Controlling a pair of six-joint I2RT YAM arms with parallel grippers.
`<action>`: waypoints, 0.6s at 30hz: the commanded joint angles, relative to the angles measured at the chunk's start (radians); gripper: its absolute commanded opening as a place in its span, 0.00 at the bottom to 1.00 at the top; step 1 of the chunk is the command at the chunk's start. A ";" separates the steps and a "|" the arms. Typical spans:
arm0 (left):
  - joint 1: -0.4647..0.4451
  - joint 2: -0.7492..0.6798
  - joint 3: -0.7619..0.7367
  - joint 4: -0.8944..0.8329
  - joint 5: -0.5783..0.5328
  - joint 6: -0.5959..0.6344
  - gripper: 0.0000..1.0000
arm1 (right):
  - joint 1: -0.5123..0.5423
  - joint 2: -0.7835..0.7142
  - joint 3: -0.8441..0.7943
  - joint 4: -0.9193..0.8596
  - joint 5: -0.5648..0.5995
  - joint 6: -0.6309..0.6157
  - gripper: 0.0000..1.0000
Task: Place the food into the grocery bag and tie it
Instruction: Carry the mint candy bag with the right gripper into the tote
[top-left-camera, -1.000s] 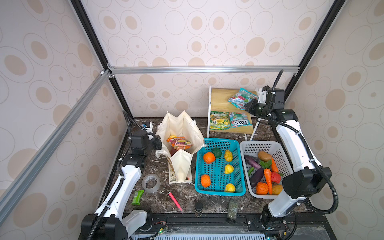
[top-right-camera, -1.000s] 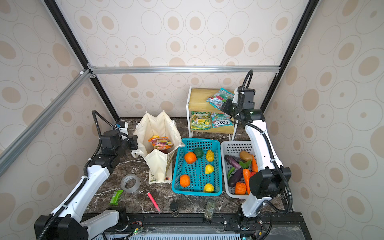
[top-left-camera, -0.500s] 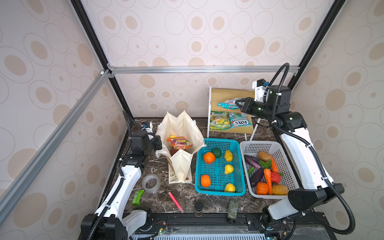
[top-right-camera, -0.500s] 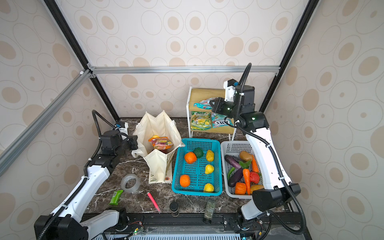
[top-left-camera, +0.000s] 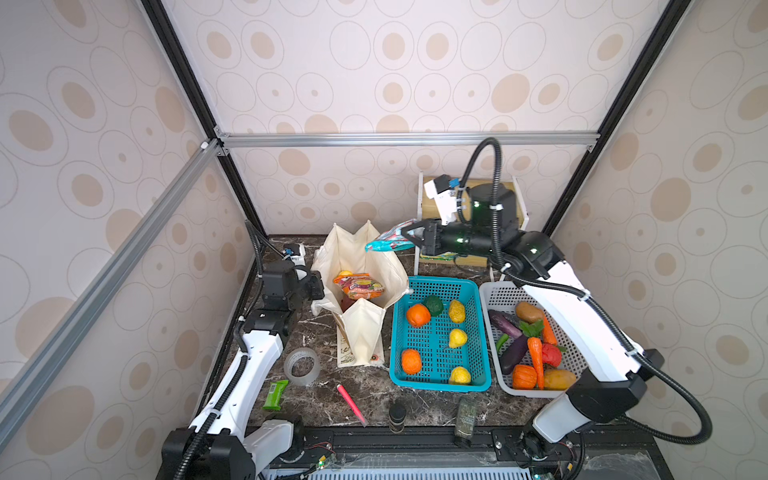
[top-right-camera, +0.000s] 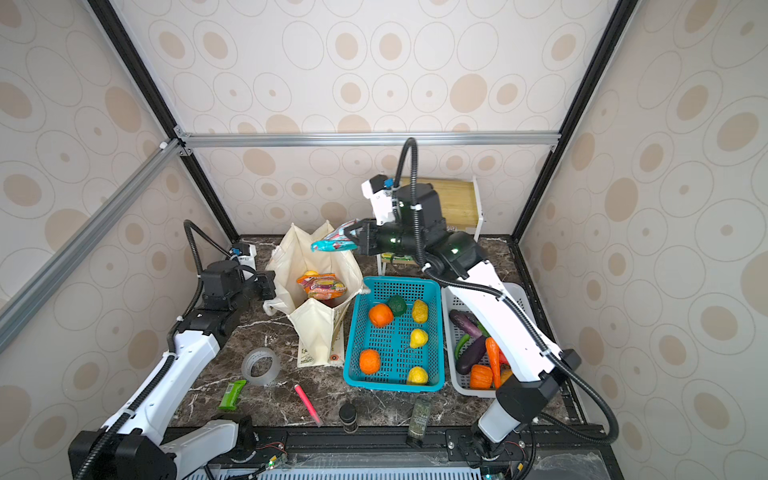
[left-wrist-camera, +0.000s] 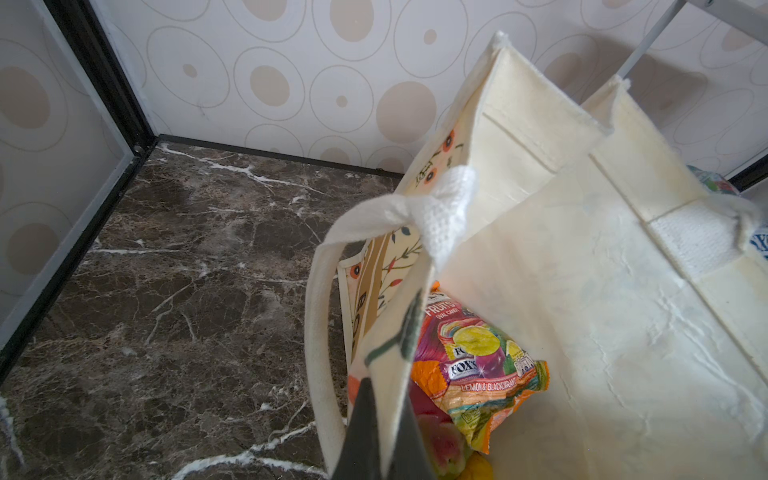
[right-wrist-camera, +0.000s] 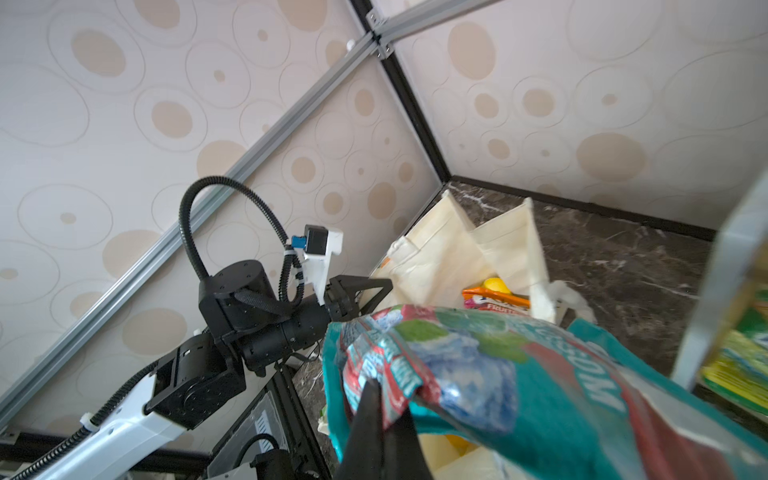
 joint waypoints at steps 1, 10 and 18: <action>0.005 -0.022 0.009 0.042 0.012 0.002 0.00 | 0.065 0.090 0.023 0.021 0.005 -0.032 0.00; 0.005 -0.032 0.010 0.042 0.007 0.004 0.00 | 0.103 0.286 -0.044 0.030 -0.075 -0.006 0.00; 0.005 -0.038 0.010 0.043 0.008 0.004 0.00 | 0.153 0.403 -0.046 -0.086 0.073 -0.079 0.00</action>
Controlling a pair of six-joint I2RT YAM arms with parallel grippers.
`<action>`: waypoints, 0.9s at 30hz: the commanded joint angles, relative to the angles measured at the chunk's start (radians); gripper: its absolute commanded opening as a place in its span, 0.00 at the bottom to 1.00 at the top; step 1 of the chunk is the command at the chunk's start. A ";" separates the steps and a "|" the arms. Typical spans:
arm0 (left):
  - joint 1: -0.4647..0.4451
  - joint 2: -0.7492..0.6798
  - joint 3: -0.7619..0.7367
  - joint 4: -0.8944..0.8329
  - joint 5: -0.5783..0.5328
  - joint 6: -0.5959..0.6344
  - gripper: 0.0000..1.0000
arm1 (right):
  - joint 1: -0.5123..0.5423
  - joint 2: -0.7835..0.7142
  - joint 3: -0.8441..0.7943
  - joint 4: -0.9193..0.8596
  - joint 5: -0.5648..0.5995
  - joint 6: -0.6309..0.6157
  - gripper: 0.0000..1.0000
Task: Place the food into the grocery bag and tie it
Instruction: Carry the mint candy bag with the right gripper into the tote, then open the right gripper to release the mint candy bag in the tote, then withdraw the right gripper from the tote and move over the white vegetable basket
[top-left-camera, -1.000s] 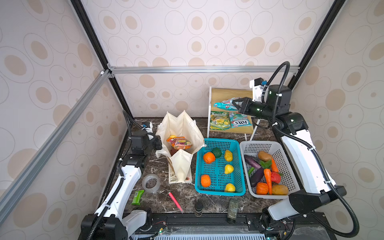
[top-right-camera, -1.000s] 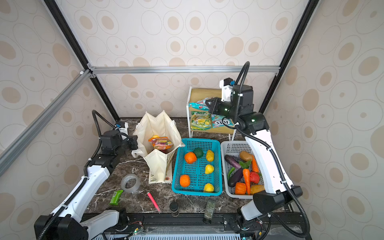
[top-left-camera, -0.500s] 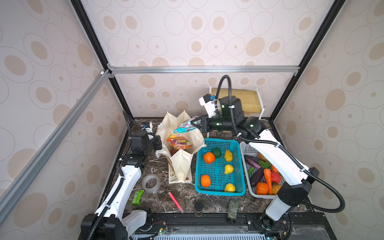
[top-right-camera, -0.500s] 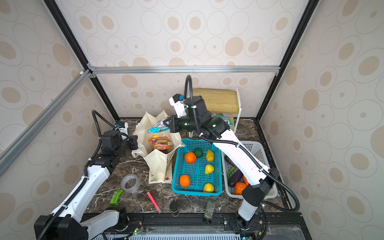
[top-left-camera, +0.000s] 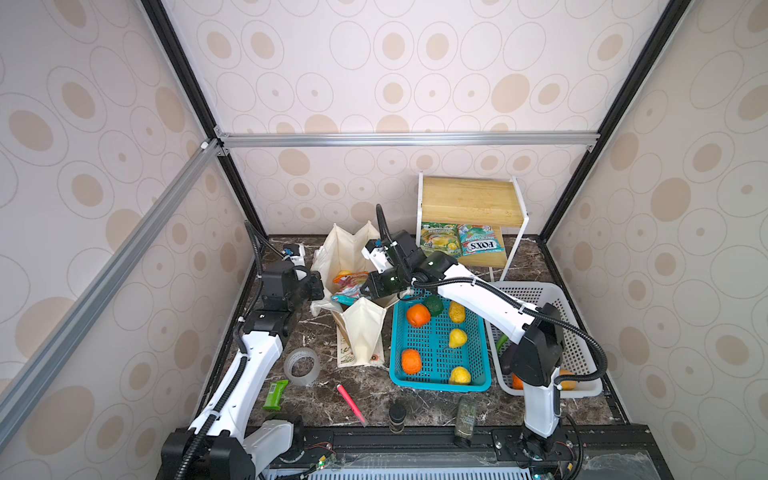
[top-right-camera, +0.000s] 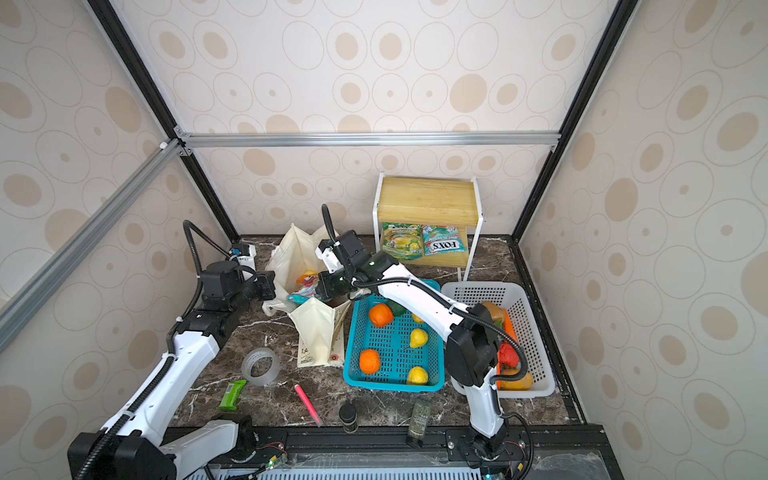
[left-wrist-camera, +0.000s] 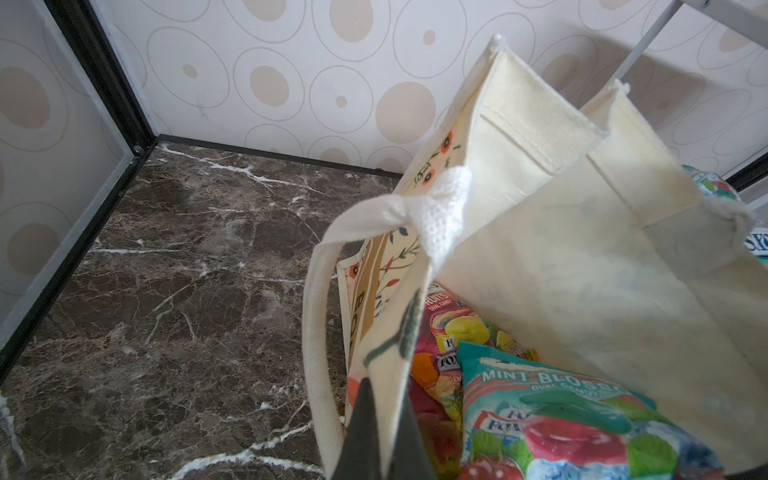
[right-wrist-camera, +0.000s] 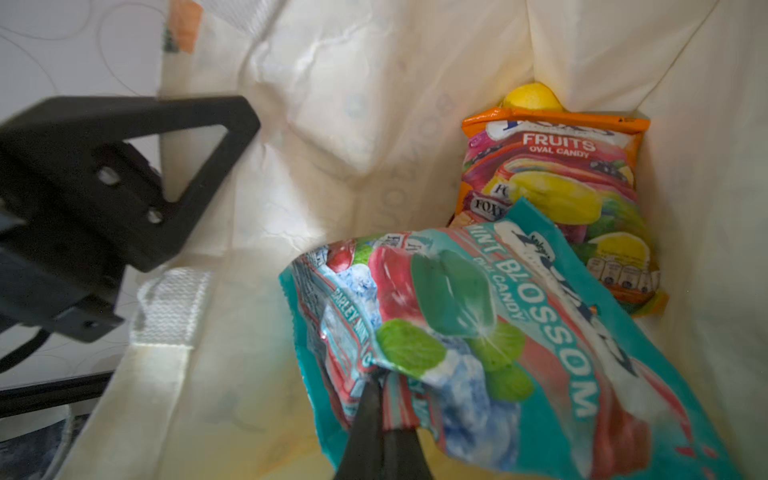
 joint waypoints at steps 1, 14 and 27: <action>0.005 -0.030 0.012 0.044 0.005 0.004 0.00 | 0.045 0.051 0.050 -0.084 0.071 -0.064 0.00; 0.004 -0.032 0.010 0.045 0.000 0.004 0.00 | 0.048 -0.160 0.000 -0.069 0.274 -0.075 0.74; 0.005 -0.031 0.009 0.046 -0.003 0.003 0.00 | -0.079 -0.309 -0.253 -0.024 0.374 0.001 0.96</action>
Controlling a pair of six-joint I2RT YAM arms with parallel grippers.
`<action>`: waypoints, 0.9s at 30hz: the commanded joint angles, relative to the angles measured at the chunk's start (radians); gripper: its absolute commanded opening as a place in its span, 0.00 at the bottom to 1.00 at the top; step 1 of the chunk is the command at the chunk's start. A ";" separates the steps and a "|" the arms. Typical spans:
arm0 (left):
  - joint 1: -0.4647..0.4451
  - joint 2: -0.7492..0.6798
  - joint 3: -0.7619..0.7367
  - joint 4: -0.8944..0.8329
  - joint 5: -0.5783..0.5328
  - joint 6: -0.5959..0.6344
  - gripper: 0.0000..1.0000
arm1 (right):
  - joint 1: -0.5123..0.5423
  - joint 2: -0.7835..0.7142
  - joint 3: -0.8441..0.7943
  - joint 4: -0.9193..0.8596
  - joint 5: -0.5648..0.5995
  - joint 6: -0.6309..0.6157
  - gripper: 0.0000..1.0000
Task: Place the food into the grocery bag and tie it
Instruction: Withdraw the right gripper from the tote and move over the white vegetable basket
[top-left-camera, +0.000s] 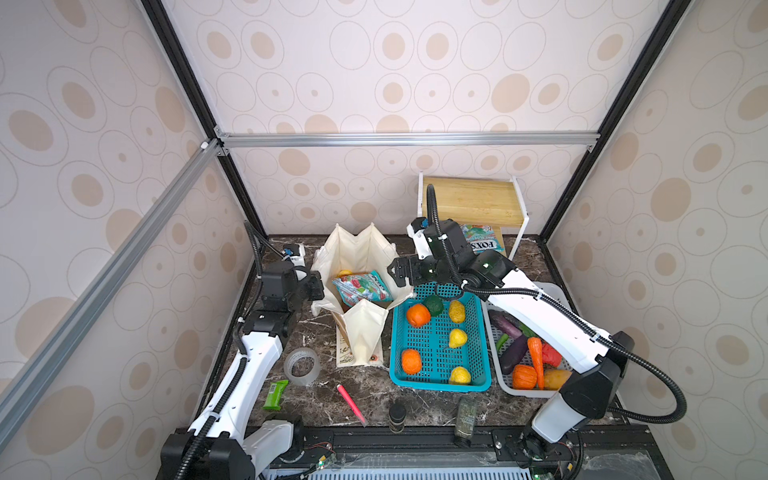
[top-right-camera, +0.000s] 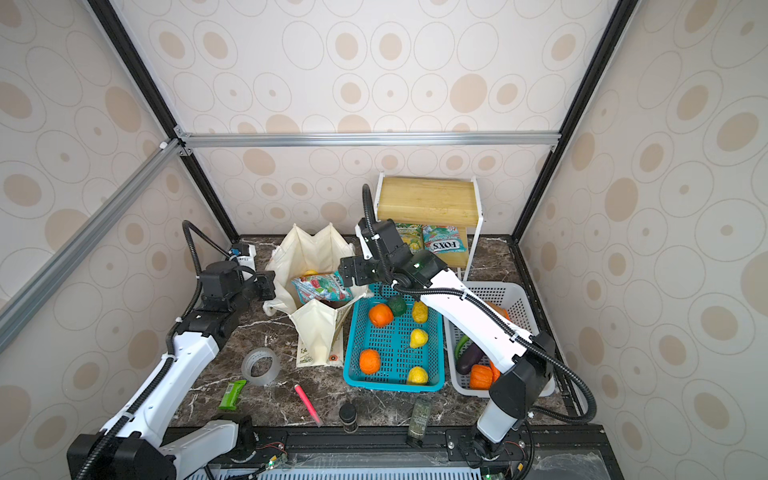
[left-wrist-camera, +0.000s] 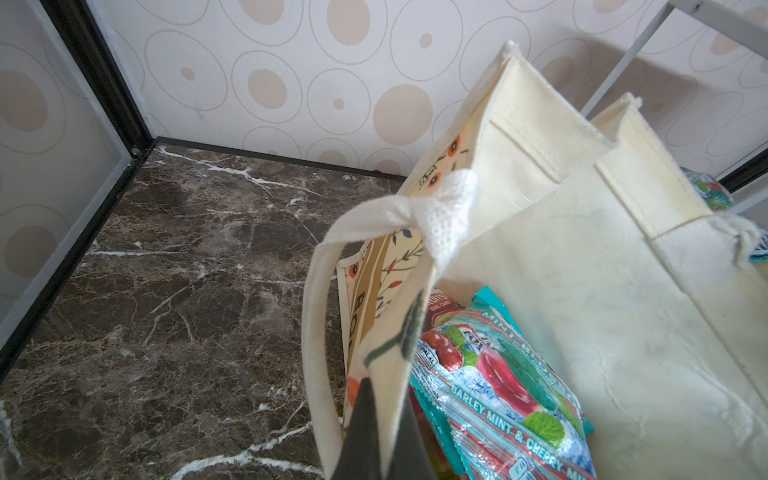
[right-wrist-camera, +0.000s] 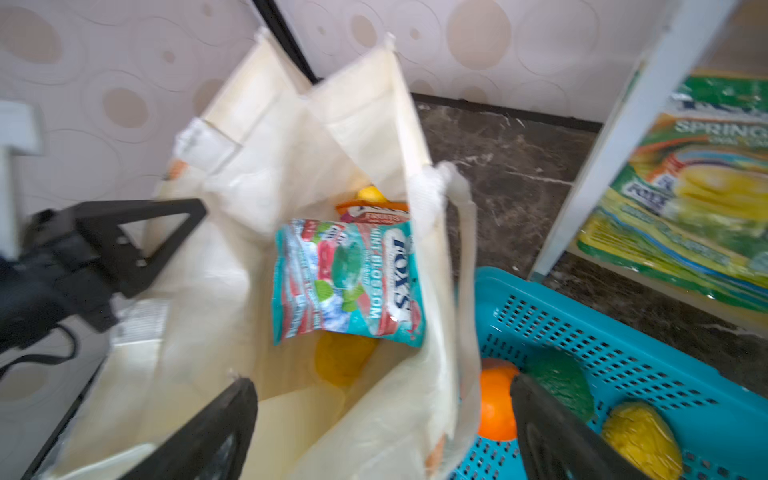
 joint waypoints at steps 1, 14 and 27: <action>0.005 -0.025 0.009 0.047 -0.002 0.004 0.00 | -0.009 0.044 -0.068 0.024 -0.035 0.032 0.92; 0.005 -0.007 0.164 -0.013 0.036 -0.036 0.00 | 0.048 0.026 0.022 0.135 -0.122 0.023 0.00; 0.007 0.016 0.057 0.037 -0.036 0.007 0.00 | 0.039 0.036 -0.043 0.174 -0.103 0.070 0.06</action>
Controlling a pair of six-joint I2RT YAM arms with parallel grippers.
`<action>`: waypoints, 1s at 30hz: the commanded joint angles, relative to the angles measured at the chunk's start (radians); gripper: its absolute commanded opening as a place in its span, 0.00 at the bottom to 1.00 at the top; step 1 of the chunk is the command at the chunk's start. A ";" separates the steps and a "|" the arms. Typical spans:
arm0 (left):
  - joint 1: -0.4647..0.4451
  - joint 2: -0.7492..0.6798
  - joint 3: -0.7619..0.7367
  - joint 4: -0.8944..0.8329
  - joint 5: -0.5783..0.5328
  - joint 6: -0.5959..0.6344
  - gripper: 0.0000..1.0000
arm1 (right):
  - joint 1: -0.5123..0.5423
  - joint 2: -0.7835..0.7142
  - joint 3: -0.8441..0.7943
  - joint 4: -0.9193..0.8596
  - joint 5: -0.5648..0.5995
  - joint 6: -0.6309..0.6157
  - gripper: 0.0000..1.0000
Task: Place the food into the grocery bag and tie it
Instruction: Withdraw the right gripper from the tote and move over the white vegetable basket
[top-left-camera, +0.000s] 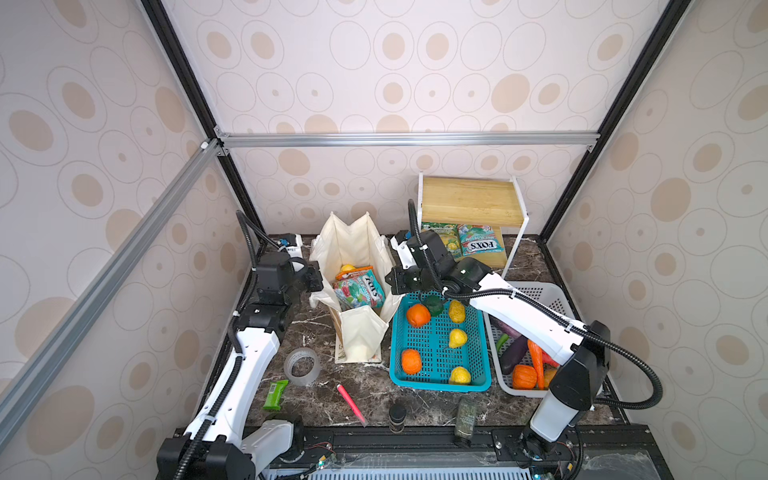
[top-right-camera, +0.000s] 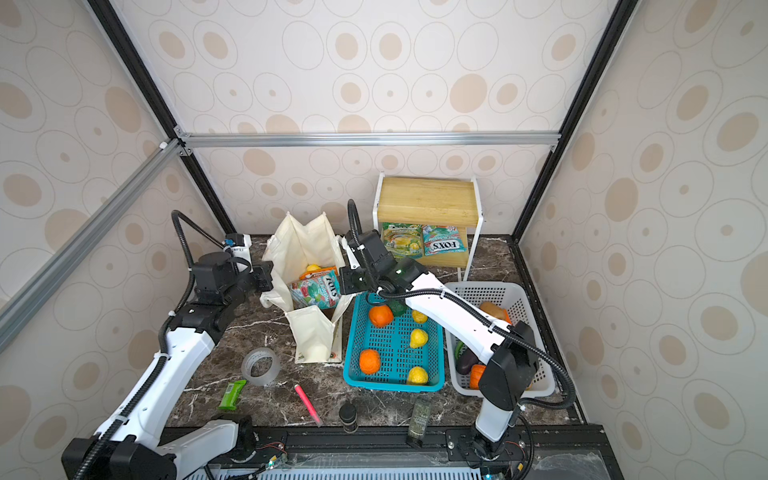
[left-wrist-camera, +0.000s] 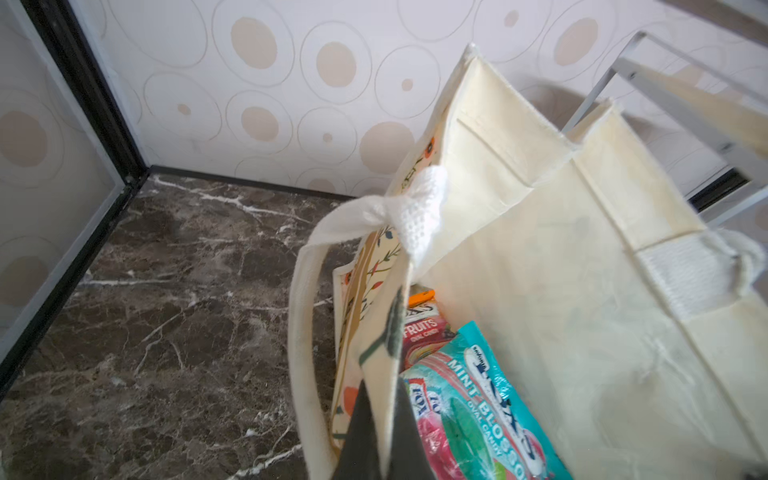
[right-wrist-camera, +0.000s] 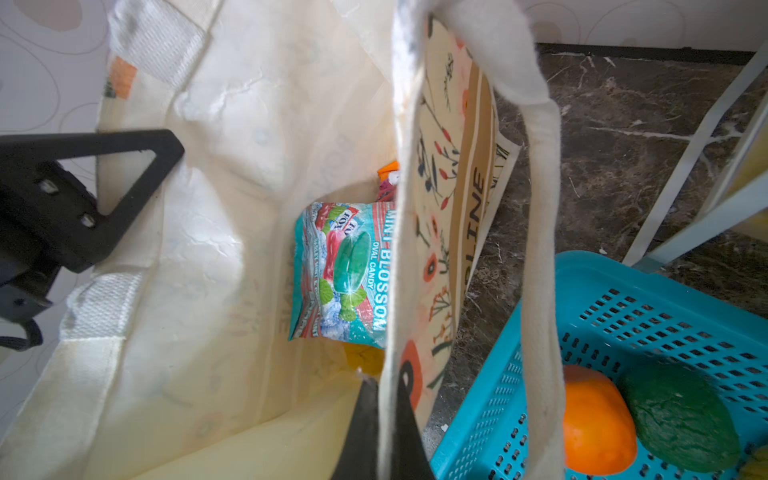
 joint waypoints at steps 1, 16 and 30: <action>0.006 0.012 -0.024 0.068 -0.039 0.032 0.00 | -0.014 -0.029 -0.004 0.051 0.009 0.003 0.14; 0.007 -0.014 -0.052 0.060 -0.064 0.050 0.00 | -0.086 -0.416 -0.253 -0.205 0.391 -0.020 1.00; 0.007 -0.016 -0.052 0.060 -0.036 0.043 0.00 | -0.588 -0.672 -0.653 -0.359 0.207 0.168 1.00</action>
